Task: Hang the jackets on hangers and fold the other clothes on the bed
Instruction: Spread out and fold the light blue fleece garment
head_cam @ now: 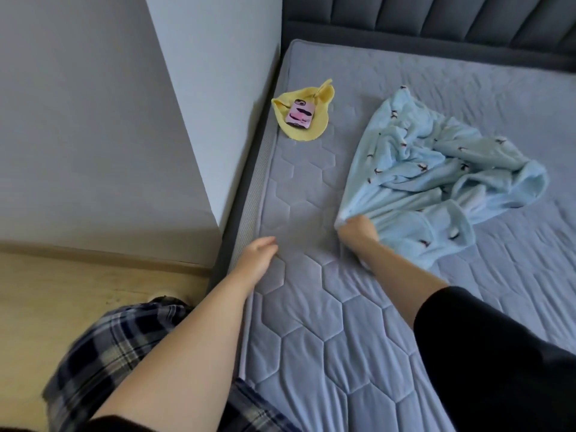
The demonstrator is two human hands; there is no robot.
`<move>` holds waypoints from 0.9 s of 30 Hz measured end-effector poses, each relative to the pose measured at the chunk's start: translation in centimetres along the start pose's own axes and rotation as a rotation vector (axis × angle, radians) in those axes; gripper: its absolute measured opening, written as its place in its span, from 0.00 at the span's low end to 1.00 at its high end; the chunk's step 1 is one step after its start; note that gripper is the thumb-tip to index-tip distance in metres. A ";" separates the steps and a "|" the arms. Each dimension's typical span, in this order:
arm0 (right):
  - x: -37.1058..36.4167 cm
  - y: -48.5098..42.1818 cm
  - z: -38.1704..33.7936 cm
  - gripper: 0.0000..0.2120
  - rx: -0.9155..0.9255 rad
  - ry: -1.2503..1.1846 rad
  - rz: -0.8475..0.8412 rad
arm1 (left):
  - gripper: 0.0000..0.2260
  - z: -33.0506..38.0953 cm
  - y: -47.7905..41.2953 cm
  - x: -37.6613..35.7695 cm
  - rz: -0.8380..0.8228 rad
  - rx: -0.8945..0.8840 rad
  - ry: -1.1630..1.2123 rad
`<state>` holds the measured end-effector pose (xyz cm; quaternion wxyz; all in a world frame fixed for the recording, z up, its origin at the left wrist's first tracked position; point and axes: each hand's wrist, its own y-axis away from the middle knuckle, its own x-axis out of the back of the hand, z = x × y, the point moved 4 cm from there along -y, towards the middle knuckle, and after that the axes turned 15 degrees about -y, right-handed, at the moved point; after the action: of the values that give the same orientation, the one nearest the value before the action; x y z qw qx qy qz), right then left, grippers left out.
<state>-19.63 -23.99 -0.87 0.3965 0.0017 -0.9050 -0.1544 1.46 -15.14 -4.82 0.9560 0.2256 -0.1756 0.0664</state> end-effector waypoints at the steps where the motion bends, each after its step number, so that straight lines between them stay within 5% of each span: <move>1: -0.8 1.6 -1.4 0.12 0.036 -0.067 -0.061 | 0.10 0.4 0.2 0.2 0.002 0.083 0.183; 4: -3.4 6.7 -2.7 0.19 0.107 -0.347 -0.375 | 0.13 0.8 0.5 0.6 -0.032 0.253 0.544; 7: -5.8 11.8 -3.1 0.15 0.161 -0.267 -0.875 | 0.17 0.4 1.4 0.9 -0.111 0.319 0.553; 8: -6.0 11.8 -3.0 0.14 0.165 -0.255 -0.914 | 0.17 0.2 1.7 1.1 -0.141 0.333 0.540; 9: -5.7 10.9 -3.0 0.13 0.166 -0.314 -0.823 | 0.16 -0.2 2.0 1.2 -0.161 0.336 0.528; 11: -3.1 7.2 -2.3 0.09 0.252 -0.294 -0.269 | 0.13 -0.9 2.4 1.7 -0.172 0.302 0.468; 13: -0.8 4.7 -0.4 0.24 0.228 0.018 0.084 | 0.10 -1.1 2.8 2.0 -0.197 0.253 0.368; 15: -0.6 3.6 2.2 0.40 0.041 0.140 0.033 | 0.09 -1.2 3.4 2.1 -0.240 0.214 0.297; 16: -1.0 3.4 3.0 0.39 -0.011 0.139 -0.013 | 0.09 -1.1 3.6 2.1 -0.255 0.211 0.291; 19: -1.7 3.7 2.6 0.18 -0.014 0.070 -0.023 | 0.09 -0.8 3.9 1.9 -0.266 0.189 0.309; 23: -2.8 5.9 -1.1 0.04 -0.009 -0.134 -0.166 | 0.18 -0.5 4.0 2.2 -0.221 0.146 0.302; 27: -4.1 9.7 -6.4 0.05 -0.091 -0.544 -0.521 | 0.18 0.8 3.8 2.7 -0.192 0.035 0.529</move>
<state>-11.06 -16.00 2.99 0.0886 0.1731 -0.9386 -0.2850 2.90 -12.01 -1.58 0.9665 0.2326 0.1032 0.0349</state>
